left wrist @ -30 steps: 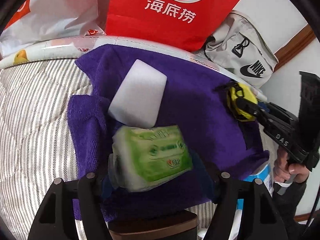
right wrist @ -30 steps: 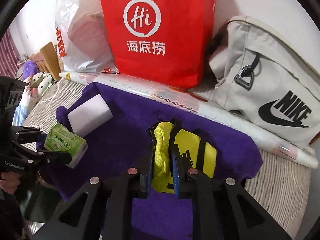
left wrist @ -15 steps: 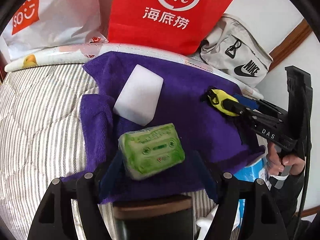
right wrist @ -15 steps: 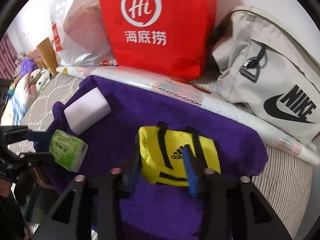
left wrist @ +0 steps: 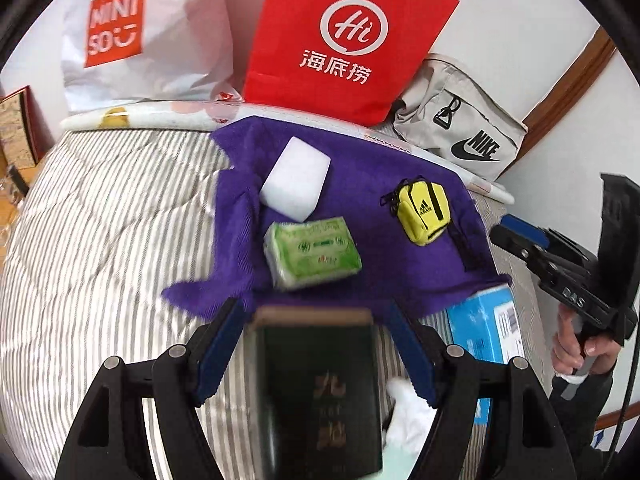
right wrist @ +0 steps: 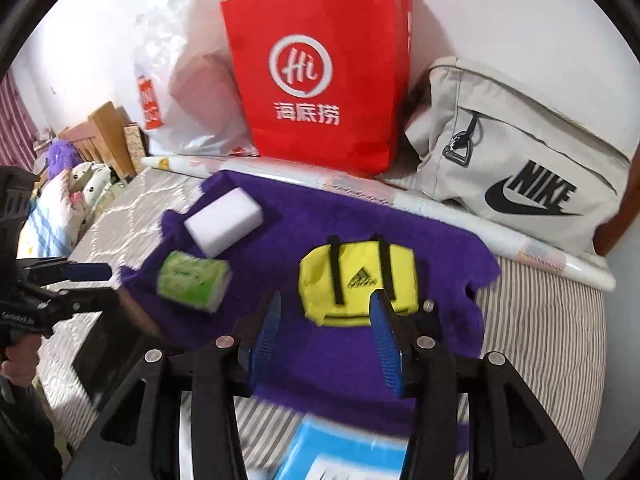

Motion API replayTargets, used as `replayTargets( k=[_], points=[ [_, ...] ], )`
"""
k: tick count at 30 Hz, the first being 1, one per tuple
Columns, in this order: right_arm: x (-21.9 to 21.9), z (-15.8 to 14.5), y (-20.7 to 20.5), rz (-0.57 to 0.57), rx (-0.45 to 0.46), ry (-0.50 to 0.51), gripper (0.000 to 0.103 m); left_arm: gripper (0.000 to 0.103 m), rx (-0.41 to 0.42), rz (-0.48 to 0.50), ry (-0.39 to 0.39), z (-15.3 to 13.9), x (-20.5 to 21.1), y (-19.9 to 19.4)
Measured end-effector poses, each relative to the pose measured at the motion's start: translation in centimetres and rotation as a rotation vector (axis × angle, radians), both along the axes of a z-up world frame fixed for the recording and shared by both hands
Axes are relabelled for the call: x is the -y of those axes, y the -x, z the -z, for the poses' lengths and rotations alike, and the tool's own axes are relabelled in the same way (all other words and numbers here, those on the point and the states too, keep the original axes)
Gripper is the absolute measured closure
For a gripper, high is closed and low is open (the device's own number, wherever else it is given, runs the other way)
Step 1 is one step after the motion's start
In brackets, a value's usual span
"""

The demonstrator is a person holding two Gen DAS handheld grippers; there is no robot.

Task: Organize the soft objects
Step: 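Lower the yellow pouch onto the towel and open the right tool while the left tool releases the green pack, then grasp the white-and-mint glove with the right tool while the left tool moves beside it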

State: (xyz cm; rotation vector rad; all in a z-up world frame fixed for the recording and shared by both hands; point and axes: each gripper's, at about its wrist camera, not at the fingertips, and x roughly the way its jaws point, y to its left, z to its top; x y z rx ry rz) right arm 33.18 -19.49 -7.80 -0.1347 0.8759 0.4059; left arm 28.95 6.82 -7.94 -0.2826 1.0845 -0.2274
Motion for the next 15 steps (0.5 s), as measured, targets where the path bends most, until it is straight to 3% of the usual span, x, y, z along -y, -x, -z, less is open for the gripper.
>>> replayTargets(
  k=[7, 14, 15],
  points=[
    [-1.1, -1.0, 6.6, -0.032, 0.042, 0.014, 0.049, 0.031, 0.011, -0.001, 0.012, 0.1, -0.4, 4.4],
    [-2.1, 0.4, 11.6, -0.061, -0.008, -0.016, 0.047, 0.03, 0.015, -0.038, 0.012, 1.1, -1.4, 8.2],
    [-2.4, 0.8, 12.3, -0.07, -0.018, -0.024, 0.043, 0.03, 0.019, -0.051, -0.005, 1.3, -1.6, 8.7]
  ],
)
